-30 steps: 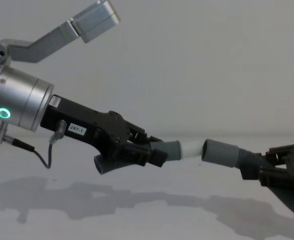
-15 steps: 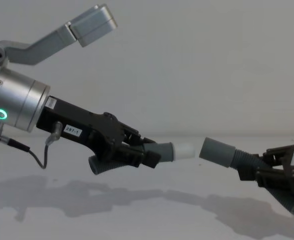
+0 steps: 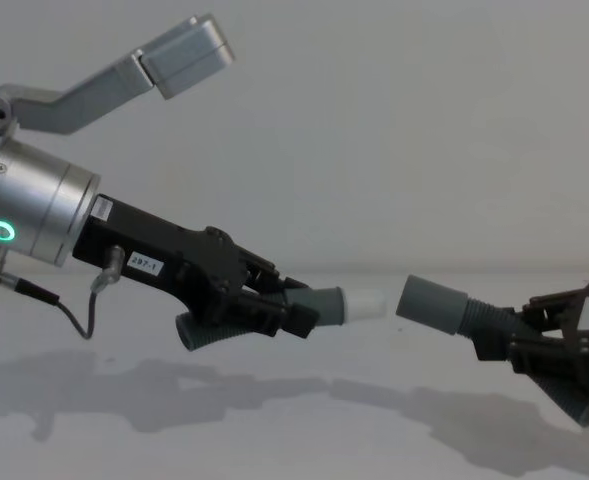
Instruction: Use both hands to pick up one end of the pipe from the table, align the ends, and insert them.
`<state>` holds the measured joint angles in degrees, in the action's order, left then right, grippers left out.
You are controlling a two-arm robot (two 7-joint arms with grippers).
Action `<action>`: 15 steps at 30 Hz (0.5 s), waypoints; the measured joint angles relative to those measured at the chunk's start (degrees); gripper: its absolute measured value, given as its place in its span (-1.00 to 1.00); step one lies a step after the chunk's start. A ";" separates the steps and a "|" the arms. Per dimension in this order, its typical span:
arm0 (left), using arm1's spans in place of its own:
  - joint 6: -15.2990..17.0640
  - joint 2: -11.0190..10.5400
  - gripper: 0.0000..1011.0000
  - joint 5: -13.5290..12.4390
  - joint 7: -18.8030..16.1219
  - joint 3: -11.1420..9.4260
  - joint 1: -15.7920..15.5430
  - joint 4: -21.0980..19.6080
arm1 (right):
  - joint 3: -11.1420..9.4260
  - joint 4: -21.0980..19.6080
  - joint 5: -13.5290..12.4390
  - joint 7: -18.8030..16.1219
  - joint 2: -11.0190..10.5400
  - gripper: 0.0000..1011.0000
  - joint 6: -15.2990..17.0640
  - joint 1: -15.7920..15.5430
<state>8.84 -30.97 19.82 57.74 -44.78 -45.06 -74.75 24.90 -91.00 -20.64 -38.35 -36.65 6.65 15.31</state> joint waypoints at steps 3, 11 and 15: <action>-0.06 0.01 -0.31 0.12 -0.13 -0.13 -0.02 0.00 | 0.28 0.15 0.00 0.01 -0.07 -0.45 -0.01 0.23; -0.05 -0.19 -0.31 0.46 -0.50 -0.48 -0.03 -0.34 | 1.09 0.66 0.14 0.04 -0.24 -0.45 -0.02 0.80; 0.02 -0.27 -0.31 0.57 -0.61 -0.65 -0.03 -0.52 | 1.41 0.86 0.16 0.04 -0.31 -0.45 -0.02 1.02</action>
<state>8.87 -31.24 20.39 57.13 -45.44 -45.09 -75.27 26.31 -90.14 -20.49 -38.30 -36.96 6.63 16.33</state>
